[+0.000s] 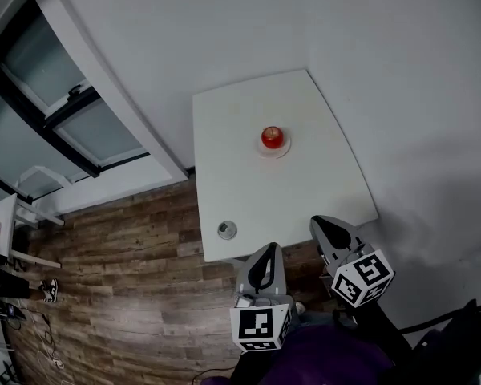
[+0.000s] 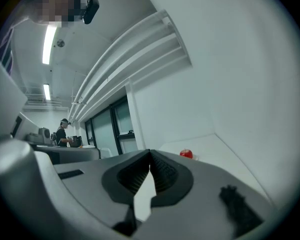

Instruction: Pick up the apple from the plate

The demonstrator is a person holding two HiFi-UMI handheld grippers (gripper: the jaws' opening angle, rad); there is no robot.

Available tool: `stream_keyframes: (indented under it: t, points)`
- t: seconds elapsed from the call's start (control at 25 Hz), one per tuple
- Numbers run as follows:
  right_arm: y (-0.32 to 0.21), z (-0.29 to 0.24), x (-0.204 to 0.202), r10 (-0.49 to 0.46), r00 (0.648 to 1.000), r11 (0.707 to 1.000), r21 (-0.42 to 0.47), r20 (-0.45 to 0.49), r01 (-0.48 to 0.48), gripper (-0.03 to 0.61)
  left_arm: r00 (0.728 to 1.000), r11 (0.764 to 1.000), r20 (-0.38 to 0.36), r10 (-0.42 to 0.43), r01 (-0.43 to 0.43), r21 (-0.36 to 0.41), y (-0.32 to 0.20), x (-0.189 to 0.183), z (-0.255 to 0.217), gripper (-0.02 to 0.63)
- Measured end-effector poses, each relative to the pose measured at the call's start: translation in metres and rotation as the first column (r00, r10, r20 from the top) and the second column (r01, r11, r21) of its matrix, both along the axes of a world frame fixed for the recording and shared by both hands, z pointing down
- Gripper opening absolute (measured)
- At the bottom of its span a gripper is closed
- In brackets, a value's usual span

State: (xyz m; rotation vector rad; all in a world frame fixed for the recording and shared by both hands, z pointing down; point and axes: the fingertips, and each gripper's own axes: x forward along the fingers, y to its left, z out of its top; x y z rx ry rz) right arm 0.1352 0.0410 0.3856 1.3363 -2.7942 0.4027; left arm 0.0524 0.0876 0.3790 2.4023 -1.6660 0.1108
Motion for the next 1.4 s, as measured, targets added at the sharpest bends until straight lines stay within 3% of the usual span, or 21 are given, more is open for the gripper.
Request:
stream_keyframes:
  t: [0.72,1.12,1.4]
  points:
    - [-0.176,0.025,-0.069,0.046,0.996,0.997,-0.059,-0.07,-0.051,0.012,0.998,0.997,-0.027,0.064,-0.065,-0.034,-0.181,-0.079,0.01,0.006]
    - [-0.216,0.036,-0.069,0.077,0.993,0.989,-0.121,-0.094,-0.089,0.012,0.994,0.992,-0.07,0.089,-0.095,-0.088,-0.227,-0.088,0.023,0.006]
    - [-0.242,0.057,-0.065,0.015,0.992,0.986,-0.161,-0.128,-0.036,0.012,0.998,0.992,-0.053,0.041,-0.046,-0.117,-0.248,-0.089,0.031,0.006]
